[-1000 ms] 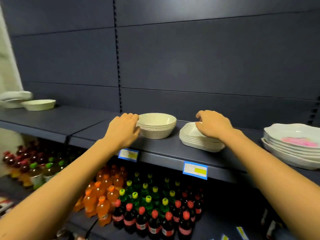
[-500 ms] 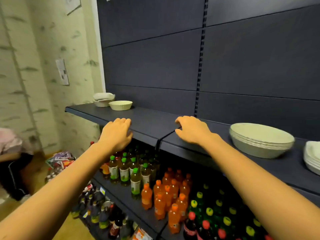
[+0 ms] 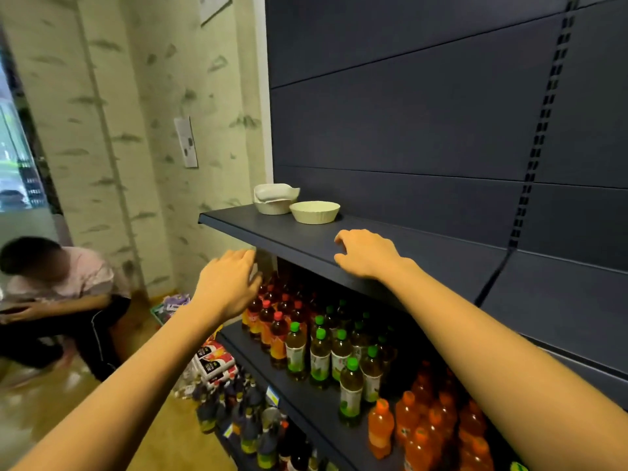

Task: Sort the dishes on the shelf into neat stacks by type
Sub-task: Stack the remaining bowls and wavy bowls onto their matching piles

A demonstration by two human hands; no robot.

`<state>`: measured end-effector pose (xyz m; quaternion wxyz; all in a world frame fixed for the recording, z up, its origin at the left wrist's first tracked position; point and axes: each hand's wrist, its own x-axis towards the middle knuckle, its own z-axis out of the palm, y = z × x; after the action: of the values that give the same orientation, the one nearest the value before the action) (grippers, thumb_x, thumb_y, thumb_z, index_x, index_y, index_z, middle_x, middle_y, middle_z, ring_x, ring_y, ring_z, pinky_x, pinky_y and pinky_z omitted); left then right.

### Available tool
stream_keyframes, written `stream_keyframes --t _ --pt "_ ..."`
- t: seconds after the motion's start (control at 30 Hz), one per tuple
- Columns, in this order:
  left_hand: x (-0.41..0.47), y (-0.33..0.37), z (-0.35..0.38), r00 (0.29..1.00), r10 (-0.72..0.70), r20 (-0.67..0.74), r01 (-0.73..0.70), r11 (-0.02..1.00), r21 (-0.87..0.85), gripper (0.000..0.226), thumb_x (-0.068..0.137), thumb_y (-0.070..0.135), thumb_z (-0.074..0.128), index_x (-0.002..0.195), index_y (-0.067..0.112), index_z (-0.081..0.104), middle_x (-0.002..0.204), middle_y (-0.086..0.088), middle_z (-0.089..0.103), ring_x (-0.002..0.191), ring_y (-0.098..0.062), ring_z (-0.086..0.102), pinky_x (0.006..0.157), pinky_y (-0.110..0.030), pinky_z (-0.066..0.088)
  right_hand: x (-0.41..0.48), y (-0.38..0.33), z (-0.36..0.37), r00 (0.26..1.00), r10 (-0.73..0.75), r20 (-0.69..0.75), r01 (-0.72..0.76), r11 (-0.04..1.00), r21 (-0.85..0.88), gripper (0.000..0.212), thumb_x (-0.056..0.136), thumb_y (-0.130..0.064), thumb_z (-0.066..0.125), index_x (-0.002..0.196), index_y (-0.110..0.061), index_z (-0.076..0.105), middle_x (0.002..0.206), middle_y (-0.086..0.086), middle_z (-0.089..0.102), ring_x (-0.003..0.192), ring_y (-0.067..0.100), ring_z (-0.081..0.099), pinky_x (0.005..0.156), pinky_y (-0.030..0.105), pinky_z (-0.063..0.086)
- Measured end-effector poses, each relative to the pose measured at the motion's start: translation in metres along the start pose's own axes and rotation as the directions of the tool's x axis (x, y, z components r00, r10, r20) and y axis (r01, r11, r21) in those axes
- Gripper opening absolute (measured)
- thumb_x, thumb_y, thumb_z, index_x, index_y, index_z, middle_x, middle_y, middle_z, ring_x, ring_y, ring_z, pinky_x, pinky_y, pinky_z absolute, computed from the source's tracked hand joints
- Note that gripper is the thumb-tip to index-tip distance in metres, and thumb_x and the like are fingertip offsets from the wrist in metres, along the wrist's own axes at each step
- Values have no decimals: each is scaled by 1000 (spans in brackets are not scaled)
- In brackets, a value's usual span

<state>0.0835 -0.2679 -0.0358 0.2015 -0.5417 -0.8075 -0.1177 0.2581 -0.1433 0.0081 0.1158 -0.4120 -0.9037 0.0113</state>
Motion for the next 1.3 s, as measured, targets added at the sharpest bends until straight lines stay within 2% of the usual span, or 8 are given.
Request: stream_keyframes --t 0.4,0.63,0.8,0.9,1.0,1.1,1.2,1.3 --pt "152 -72 80 998 -56 11 56 998 -15 34 95 32 40 116 10 53 124 -9 60 116 -27 54 91 -39 46 184 3 39 995 88 -37 -87 996 22 38 95 -26 41 131 -13 49 129 10 56 115 30 54 80 33 37" --pt "245 -96 122 998 -59 -16 56 986 -158 32 95 35 41 109 12 58 115 -6 65 102 -25 61 79 -35 49 284 30 51 923 385 -12 -382 919 98 40 95 -20 38 131 -9 50 128 11 57 117 30 54 81 31 36" --pt "292 -123 147 996 -88 -21 82 976 -202 33 96 36 40 108 12 60 112 -7 67 100 -27 63 74 -32 44 334 45 66 861 503 71 -507 842 186 33 94 -24 31 100 -9 60 69 5 63 74 22 58 74 30 42" --pt "318 -139 163 993 -115 3 113 964 -240 34 96 35 40 105 11 62 105 -9 70 97 -30 64 72 -32 42 357 46 75 838 530 131 -545 802 242 25 88 -18 34 100 -10 54 65 4 68 85 24 66 80 31 49" --pt "349 -156 180 988 -151 42 156 929 -336 38 95 35 39 94 7 65 93 -13 72 91 -33 65 78 -37 50 375 48 83 812 548 200 -583 744 326 18 86 -5 35 88 -3 52 67 10 70 73 26 62 66 31 44" --pt "389 -171 192 980 -162 113 196 850 -488 48 95 39 36 90 4 68 85 -17 73 81 -32 67 84 -44 56 385 54 85 789 604 115 -597 709 376 23 87 -2 37 69 -4 51 47 6 61 56 22 53 54 28 41" --pt "427 -177 199 969 -126 214 233 757 -610 53 96 42 32 70 8 62 72 -15 70 57 -27 58 82 -41 57 387 63 80 742 668 -58 -605 704 372 27 91 -12 42 65 -9 47 62 9 59 74 28 56 54 29 39" --pt "450 -177 201 942 -65 328 289 651 -702 61 97 48 30 62 7 58 45 -5 61 45 -20 47 59 -27 47 387 69 73 663 729 -171 -641 671 374 31 93 -18 42 65 -7 51 82 17 62 78 32 54 50 28 34"
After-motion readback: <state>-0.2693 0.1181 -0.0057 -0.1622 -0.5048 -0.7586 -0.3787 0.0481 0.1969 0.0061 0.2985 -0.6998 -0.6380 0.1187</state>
